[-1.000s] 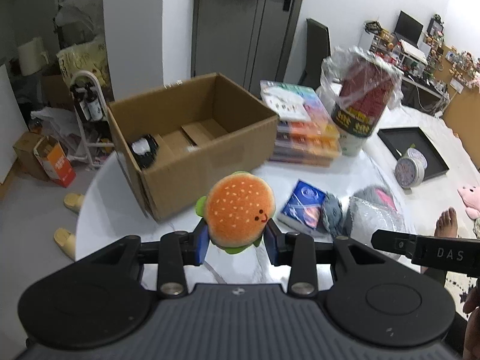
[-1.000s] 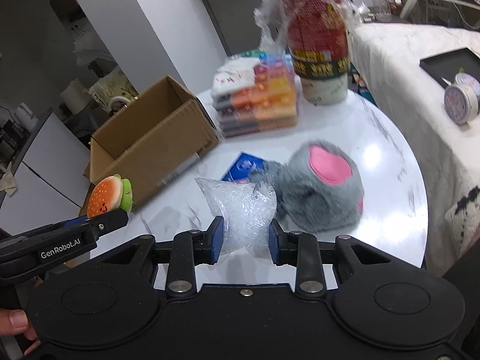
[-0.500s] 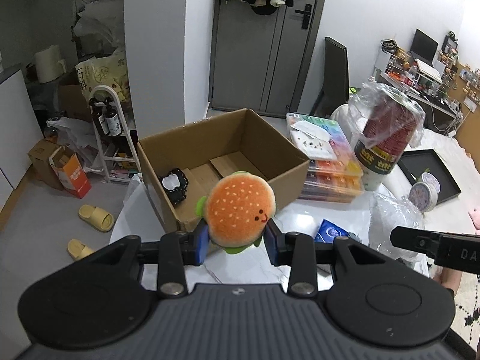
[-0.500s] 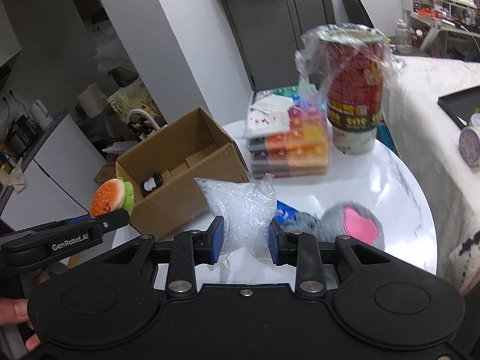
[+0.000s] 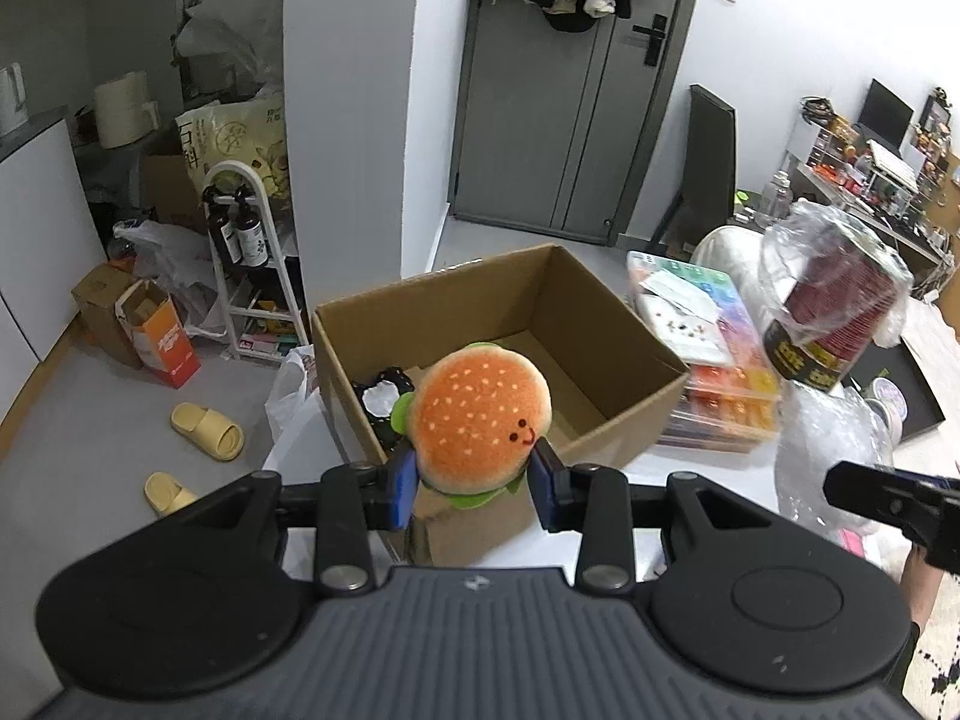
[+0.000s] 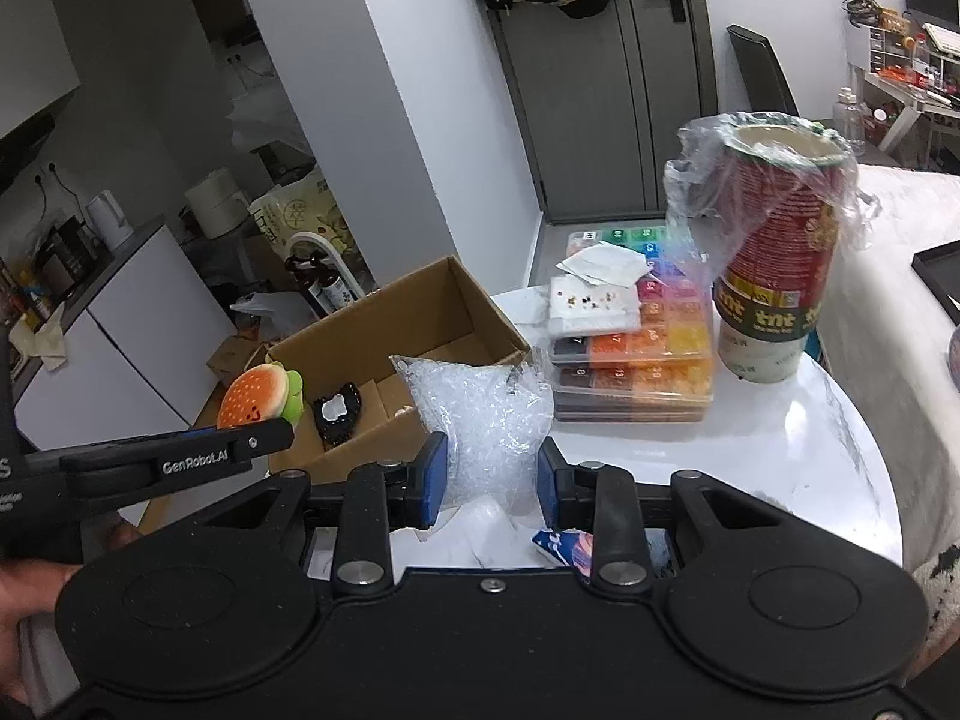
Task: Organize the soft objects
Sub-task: 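Carry the hamburger plush and plastic bag into the cardboard box and release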
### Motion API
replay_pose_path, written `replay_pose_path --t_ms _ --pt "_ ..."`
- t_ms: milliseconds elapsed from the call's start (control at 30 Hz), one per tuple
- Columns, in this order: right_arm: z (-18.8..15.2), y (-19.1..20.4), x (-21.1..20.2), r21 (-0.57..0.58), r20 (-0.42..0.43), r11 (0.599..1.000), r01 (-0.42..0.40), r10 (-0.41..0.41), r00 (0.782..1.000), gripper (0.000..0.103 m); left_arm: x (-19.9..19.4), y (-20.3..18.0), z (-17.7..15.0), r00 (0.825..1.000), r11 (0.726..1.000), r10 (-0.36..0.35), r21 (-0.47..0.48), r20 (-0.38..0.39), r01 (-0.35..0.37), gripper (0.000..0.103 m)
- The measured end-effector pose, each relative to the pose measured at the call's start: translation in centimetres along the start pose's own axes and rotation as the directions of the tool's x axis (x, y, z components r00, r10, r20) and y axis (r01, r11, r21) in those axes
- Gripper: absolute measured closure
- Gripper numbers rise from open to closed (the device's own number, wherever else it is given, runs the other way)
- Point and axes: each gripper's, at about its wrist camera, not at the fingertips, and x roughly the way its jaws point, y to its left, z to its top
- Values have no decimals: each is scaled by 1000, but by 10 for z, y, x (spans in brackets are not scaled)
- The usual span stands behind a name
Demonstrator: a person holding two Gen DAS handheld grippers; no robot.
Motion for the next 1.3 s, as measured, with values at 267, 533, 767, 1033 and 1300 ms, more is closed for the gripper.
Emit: replay_pose_path --t_ms 267,533,767,1033,1300 --pt "4 4 8 1 -3 1000 -8 8 1000 73 26 9 12 1000 1000 13 -25 -28 -14 66" --pt "5 5 12 -7 -3 1000 -12 12 1000 73 47 12 15 998 999 12 -30 -68 -14 65" --pt "12 9 23 -8 -8 1000 -21 21 1000 73 51 20 16 996 997 -8 -73 -85 1 54" --pt "24 19 42 -12 -8 999 -45 45 999 73 34 28 20 998 993 2 -118 -61 -9 50" --pt "36 34 58 -18 -16 997 -74 74 997 72 19 38 20 998 990 11 -137 -57 -19 50"
